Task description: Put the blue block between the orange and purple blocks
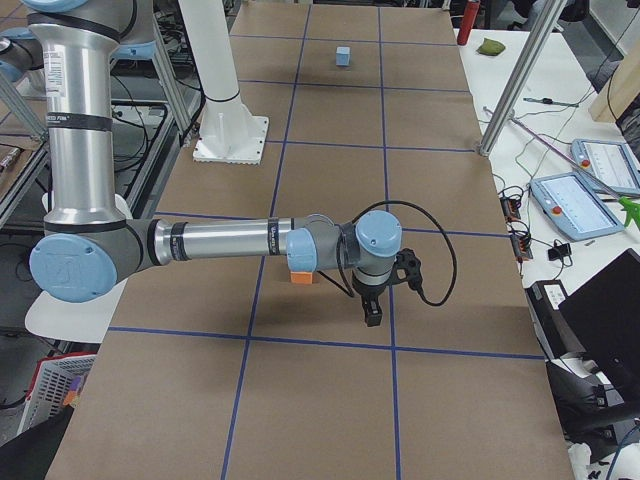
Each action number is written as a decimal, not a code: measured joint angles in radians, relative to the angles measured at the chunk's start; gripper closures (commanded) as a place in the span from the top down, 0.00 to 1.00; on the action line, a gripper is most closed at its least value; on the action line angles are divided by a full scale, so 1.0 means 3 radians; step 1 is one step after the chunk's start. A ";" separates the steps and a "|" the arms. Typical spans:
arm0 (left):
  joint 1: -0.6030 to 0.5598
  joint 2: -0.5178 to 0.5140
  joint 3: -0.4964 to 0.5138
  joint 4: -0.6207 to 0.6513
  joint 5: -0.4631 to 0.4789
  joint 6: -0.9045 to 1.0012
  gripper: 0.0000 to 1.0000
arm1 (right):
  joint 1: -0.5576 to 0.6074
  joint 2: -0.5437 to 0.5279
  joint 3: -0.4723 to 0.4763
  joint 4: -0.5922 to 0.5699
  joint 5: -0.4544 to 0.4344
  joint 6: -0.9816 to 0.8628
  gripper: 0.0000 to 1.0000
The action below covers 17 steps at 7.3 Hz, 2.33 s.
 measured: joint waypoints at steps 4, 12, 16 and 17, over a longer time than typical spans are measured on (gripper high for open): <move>-0.0030 0.0170 -0.0038 -0.0364 -0.0032 -0.0081 0.99 | -0.0004 -0.0029 -0.0014 0.0191 -0.0020 -0.0008 1.00; 0.0507 0.0165 -0.0031 -0.0696 -0.0178 -0.0756 1.00 | -0.0075 -0.0095 -0.0079 0.0503 -0.0002 0.0029 1.00; 0.1307 0.0021 0.0056 -0.1027 0.0110 -0.1680 1.00 | -0.0165 -0.0096 -0.0084 0.0505 0.0000 0.0032 1.00; 0.1453 -0.0068 0.0124 -0.1030 0.0255 -0.1715 1.00 | -0.0176 -0.0096 -0.0084 0.0506 0.0000 0.0032 1.00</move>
